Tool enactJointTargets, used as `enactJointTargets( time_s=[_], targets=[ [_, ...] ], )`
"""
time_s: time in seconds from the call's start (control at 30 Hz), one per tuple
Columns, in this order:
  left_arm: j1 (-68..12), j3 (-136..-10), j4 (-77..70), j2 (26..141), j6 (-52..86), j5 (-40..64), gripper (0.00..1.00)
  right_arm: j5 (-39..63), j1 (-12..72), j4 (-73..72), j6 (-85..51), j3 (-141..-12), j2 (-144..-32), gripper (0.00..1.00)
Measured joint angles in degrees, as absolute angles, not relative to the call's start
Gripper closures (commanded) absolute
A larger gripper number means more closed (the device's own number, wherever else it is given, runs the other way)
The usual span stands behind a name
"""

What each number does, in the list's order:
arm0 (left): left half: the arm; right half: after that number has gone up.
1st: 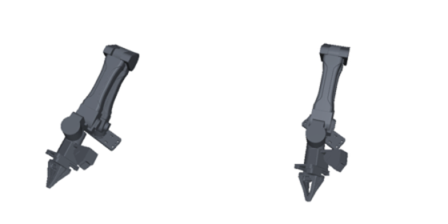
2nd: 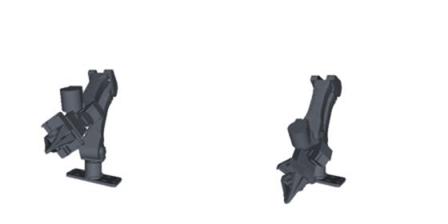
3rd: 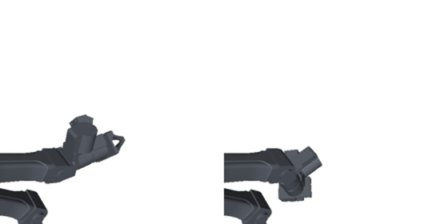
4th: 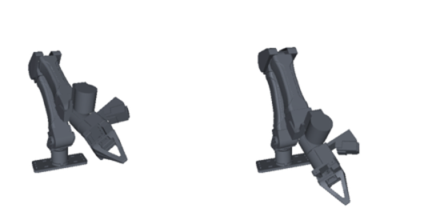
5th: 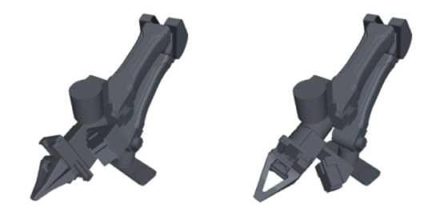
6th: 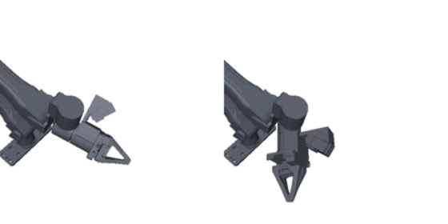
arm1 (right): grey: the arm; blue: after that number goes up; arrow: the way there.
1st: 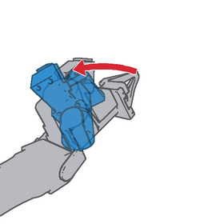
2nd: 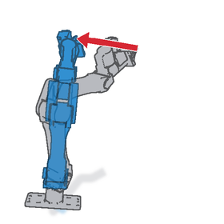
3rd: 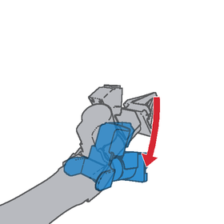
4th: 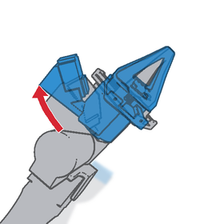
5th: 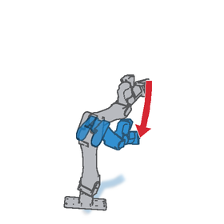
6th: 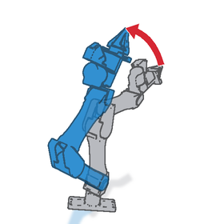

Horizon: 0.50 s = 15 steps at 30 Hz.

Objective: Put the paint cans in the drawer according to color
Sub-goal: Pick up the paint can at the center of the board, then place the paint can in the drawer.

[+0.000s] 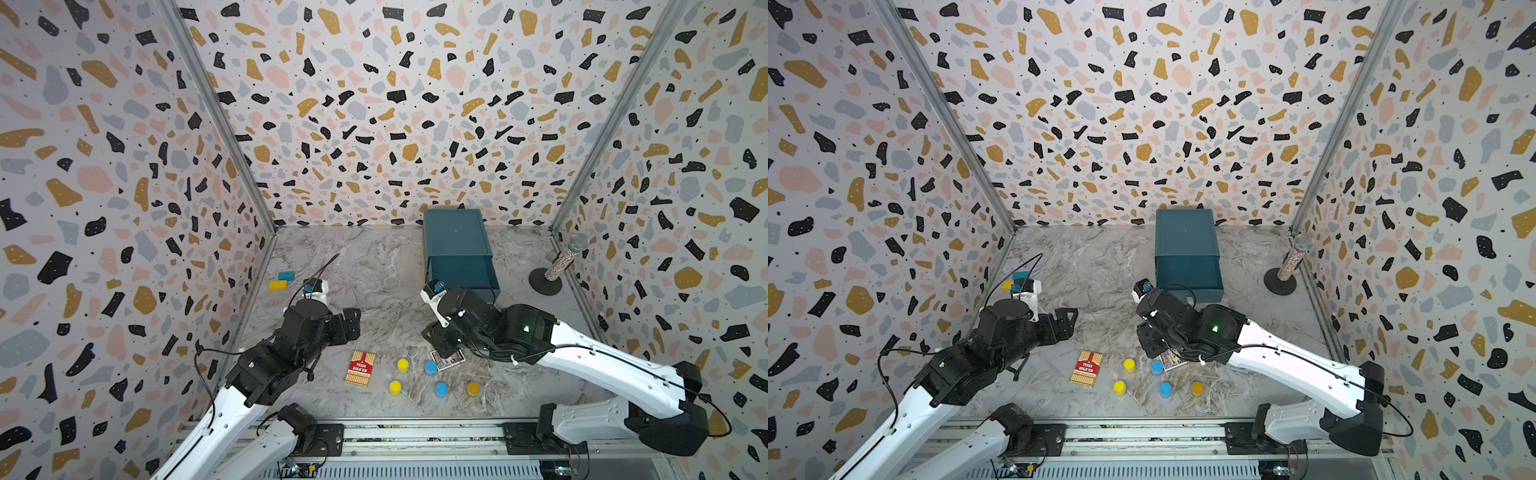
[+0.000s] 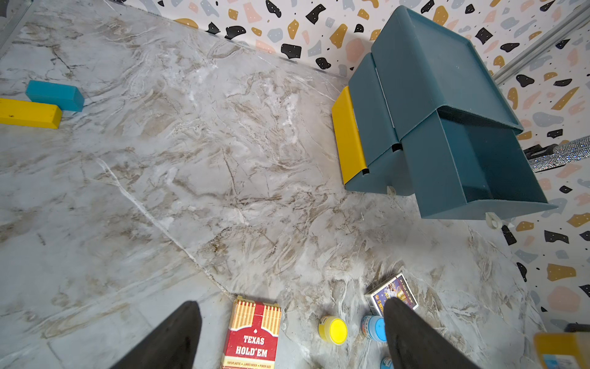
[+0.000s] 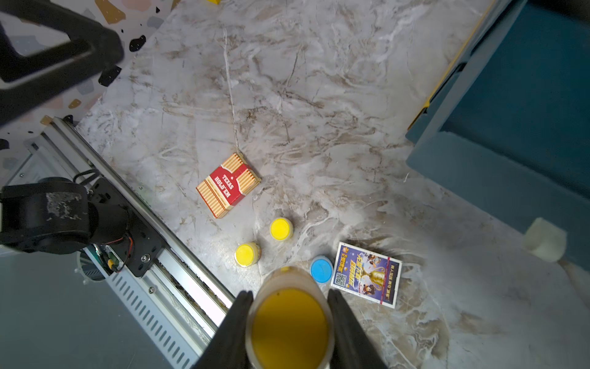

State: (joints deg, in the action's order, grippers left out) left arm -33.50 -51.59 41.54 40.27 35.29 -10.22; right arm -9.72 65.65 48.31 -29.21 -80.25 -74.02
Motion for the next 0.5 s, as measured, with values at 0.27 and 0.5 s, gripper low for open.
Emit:
enactJointTargets(
  time_s=[0.27, 0.5],
  targets=[
    [-33.5, -51.7, 41.6, 40.7, 35.2, -10.2, 0.08, -11.8, 62.2, 53.0, -24.1, -92.5, -78.1, 0.88],
    [-33.5, -52.6, 41.5, 40.3, 35.1, -10.2, 0.08, -10.9, 49.9, 55.8, -21.1, -97.6, -79.3, 0.89]
  ],
)
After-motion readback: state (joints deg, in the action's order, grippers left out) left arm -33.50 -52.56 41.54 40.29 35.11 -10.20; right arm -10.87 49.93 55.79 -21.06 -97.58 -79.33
